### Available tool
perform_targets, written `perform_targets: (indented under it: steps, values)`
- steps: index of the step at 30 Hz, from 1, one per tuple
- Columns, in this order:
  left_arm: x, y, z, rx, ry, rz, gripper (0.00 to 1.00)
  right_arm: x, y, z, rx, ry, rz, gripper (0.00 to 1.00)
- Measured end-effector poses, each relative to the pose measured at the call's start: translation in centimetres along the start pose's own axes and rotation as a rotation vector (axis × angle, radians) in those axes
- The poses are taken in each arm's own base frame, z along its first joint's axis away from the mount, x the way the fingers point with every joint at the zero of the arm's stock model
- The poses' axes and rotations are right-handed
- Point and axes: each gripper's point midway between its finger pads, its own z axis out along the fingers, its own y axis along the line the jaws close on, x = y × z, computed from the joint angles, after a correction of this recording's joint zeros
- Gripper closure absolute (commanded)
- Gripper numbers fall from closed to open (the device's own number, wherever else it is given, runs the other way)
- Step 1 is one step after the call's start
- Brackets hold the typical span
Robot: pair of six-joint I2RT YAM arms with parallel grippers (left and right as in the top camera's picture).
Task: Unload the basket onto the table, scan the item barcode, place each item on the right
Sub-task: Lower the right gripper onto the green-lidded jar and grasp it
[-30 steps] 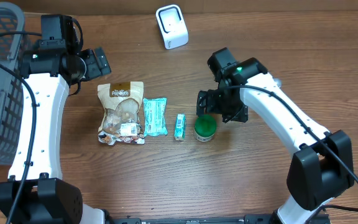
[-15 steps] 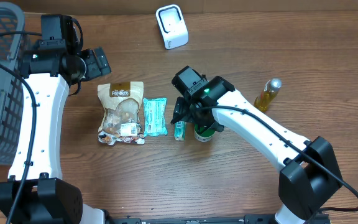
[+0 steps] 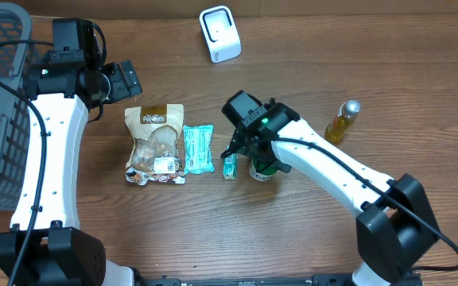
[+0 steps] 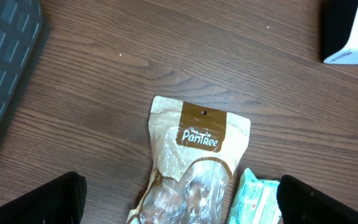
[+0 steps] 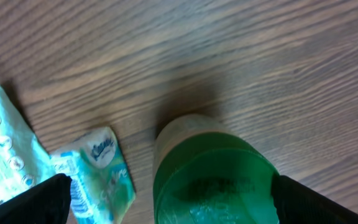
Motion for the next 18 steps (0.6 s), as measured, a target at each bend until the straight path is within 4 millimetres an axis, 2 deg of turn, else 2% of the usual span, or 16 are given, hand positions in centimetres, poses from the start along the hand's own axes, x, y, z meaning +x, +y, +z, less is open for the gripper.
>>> perform_targets:
  steps: [3, 7, 14, 18]
  values:
    - [0.0, 0.0, 0.0, 0.0, 0.0, 0.0, 0.01, -0.3, -0.4, 0.5, -0.013, -0.029, 0.019, 0.0]
    - [0.0, 0.0, 0.0, 0.0, 0.0, 0.0, 0.0, 0.8, -0.8, 1.8, 0.001, 0.008, 0.023, 0.0]
    - [0.0, 0.0, 0.0, 0.0, 0.0, 0.0, 0.0, 0.9, -0.8, 1.8, 0.001, 0.014, 0.025, 0.0]
    - [0.0, 0.0, 0.0, 0.0, 0.0, 0.0, 0.0, 1.5, -2.1, 1.3, 0.058, 0.048, 0.014, 0.0]
